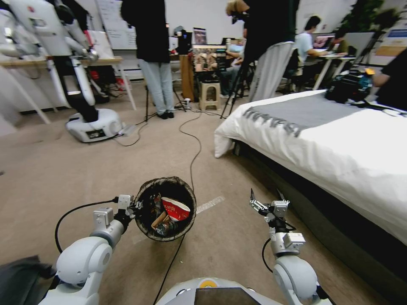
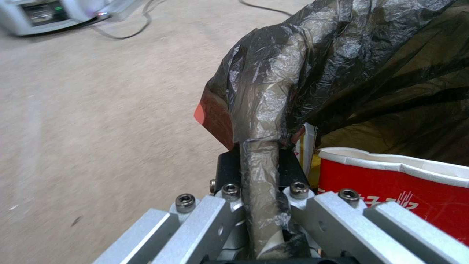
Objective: Pick up the trash bin, then pick up the garbage from the floor and place it into the trash bin.
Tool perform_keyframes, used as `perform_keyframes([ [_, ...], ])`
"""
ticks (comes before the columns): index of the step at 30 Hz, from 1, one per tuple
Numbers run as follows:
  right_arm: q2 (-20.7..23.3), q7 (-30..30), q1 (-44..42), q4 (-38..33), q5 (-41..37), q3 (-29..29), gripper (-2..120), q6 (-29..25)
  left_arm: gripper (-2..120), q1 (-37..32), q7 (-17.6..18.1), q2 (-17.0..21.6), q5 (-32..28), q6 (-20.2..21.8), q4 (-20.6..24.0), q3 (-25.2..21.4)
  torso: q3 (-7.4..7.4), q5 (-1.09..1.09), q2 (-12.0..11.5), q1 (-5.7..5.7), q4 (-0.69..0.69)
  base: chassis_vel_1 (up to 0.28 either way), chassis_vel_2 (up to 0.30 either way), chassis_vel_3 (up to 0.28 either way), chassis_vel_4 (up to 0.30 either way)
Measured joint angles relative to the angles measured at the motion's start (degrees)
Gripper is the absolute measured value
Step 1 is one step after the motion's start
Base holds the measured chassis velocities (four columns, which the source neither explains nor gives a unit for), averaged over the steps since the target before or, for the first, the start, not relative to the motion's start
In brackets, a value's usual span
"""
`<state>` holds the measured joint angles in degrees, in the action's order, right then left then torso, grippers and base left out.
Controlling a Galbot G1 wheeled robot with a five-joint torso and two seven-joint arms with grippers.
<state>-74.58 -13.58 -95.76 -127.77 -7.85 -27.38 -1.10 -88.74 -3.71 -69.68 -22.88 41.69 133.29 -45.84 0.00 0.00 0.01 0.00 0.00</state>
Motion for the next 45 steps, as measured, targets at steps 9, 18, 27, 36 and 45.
perform_keyframes([
  [9,0.1,-0.1,0.6,0.5,-0.3,0.1,100,0.2,1,0.2,0.0,0.1,0.0,-0.1,-0.4,0.2,0.00,0.00,0.0,0.00,0.00,0.102,0.095,0.091,0.095],
  [18,0.1,-0.5,1.1,0.9,-0.6,0.2,100,0.4,1,0.5,1.0,0.2,0.2,-1.1,-1.4,0.8,0.00,0.00,0.0,0.00,0.00,0.073,0.055,0.067,0.062],
  [27,0.1,-1.0,1.8,1.4,-0.8,0.8,100,0.9,1,0.3,2.2,-0.5,0.0,-1.0,-1.5,1.2,0.00,0.00,0.0,0.00,0.00,0.000,0.000,0.000,0.000],
  [36,-0.2,-1.2,1.9,1.7,-0.8,1.2,100,1.0,1,-0.5,8.9,-2.3,-4.1,0.3,-1.4,1.8,0.00,0.00,0.0,0.00,0.00,0.000,0.000,0.000,0.000],
  [45,-0.3,-1.5,2.0,2.2,-0.8,1.9,100,1.0,1,-0.3,16.5,-2.6,-8.0,0.4,-2.8,3.4,0.00,0.00,0.0,0.00,-0.01,0.000,0.000,0.000,0.000],
])
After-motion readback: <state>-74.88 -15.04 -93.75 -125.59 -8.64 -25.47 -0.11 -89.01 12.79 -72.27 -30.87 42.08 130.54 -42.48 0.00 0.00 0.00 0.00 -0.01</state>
